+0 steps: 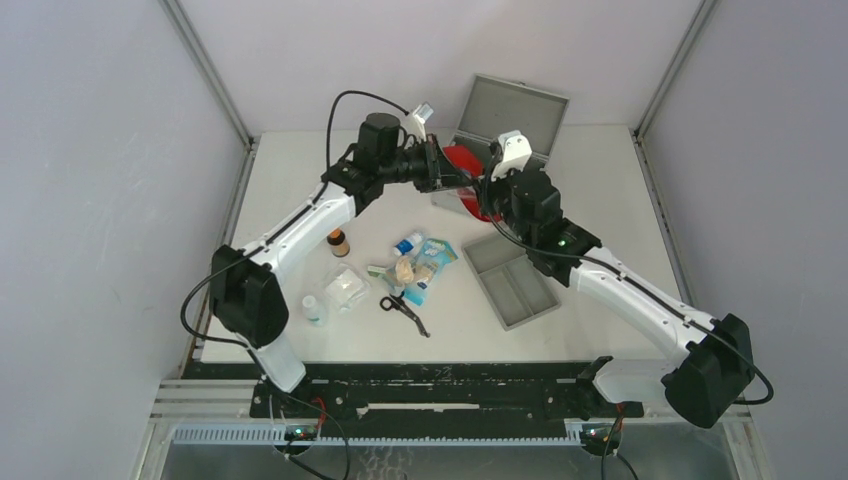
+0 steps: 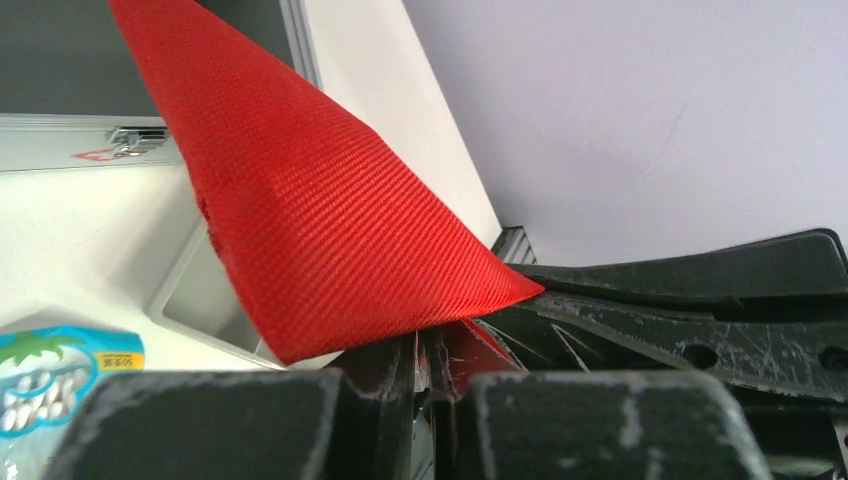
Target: Organize the medicine kit
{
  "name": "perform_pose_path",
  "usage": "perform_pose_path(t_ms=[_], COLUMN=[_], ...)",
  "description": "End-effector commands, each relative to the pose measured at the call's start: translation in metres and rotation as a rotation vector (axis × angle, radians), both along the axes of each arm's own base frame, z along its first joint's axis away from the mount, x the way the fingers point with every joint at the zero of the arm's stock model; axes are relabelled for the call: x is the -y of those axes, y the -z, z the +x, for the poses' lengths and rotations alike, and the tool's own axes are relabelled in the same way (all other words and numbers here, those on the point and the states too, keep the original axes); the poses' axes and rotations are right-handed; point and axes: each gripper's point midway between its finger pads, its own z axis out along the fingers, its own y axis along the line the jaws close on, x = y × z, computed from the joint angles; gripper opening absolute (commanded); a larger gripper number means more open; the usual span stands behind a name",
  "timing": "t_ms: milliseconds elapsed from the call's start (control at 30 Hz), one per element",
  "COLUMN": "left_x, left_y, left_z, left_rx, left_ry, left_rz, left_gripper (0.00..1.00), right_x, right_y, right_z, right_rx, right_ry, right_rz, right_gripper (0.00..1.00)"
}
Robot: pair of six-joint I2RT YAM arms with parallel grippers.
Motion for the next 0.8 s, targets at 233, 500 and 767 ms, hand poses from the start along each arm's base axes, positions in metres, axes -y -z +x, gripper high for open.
perform_pose_path(t_ms=[233, 500, 767], left_x=[0.018, 0.017, 0.013], left_y=[-0.025, -0.033, -0.022], left_z=[-0.012, -0.026, -0.027], left_rx=[0.097, 0.171, 0.21], left_ry=[0.107, 0.164, 0.137], left_rz=[-0.155, -0.129, -0.042], left_gripper=[0.28, 0.46, 0.46], right_x=[0.008, 0.025, 0.026], right_y=[-0.027, -0.029, -0.033], right_z=[-0.006, -0.001, -0.002], right_rx=[-0.014, -0.002, 0.002], right_ry=[-0.053, -0.019, -0.027], right_rz=[0.188, 0.2, 0.211], right_gripper=[0.0, 0.0, 0.0])
